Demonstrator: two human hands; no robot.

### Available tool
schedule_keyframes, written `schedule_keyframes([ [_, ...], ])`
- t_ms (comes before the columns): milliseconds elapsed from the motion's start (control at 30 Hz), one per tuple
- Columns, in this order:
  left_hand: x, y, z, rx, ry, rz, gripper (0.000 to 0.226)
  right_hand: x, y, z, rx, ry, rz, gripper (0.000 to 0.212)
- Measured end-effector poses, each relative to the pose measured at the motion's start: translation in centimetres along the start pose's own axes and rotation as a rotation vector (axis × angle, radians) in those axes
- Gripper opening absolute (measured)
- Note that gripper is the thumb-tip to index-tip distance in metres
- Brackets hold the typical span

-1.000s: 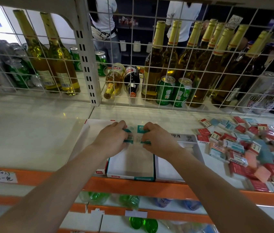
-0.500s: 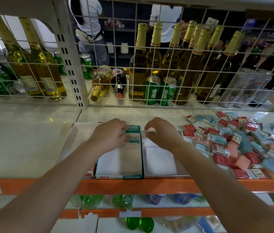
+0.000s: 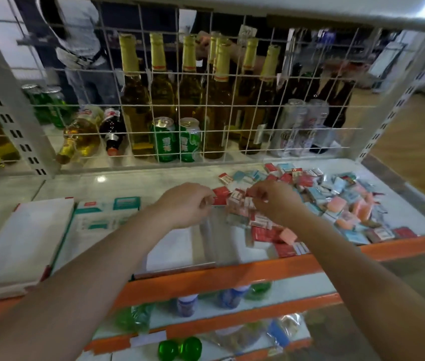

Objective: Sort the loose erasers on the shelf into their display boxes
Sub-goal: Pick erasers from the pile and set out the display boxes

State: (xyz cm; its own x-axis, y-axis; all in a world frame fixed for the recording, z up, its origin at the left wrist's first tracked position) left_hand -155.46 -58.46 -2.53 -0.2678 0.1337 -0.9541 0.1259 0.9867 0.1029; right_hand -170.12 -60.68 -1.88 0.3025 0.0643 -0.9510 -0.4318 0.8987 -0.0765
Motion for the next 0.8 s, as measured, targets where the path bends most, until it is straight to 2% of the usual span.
schedule_keyframes([
  [200, 2.7, -2.5, -3.3, -0.097, 0.166, 0.005, 0.025, -0.9, 1.2, -4.8, 0.007, 0.029, 0.03, 0.025],
  [433, 5.2, -5.5, -5.3, -0.234, 0.375, -0.022, 0.024, -1.8, 0.7, -9.7, 0.016, 0.02, 0.082, 0.034],
  [633, 6.2, -7.3, -4.7, -0.345, 0.341, -0.005, 0.033, -1.9, -0.6, -10.5, -0.06, -0.004, 0.067, 0.032],
  [800, 6.3, -7.7, -5.0, -0.301, 0.332, 0.049, 0.019, -1.6, -2.3, -10.3, -0.096, -0.129, 0.055, 0.031],
])
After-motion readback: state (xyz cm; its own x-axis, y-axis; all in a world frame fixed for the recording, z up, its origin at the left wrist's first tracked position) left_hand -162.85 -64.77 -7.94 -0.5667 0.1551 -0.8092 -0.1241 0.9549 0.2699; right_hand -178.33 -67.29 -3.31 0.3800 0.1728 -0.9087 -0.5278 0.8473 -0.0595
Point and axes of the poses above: each hand's wrist, its own y-axis away from the middle knuckle, its own x-axis out of the palm, z = x × y, the point moved 10 cm from there along -y, towards the middle knuckle, and after that the axes turned 11 degrees about -x, right-handed, at the moved point
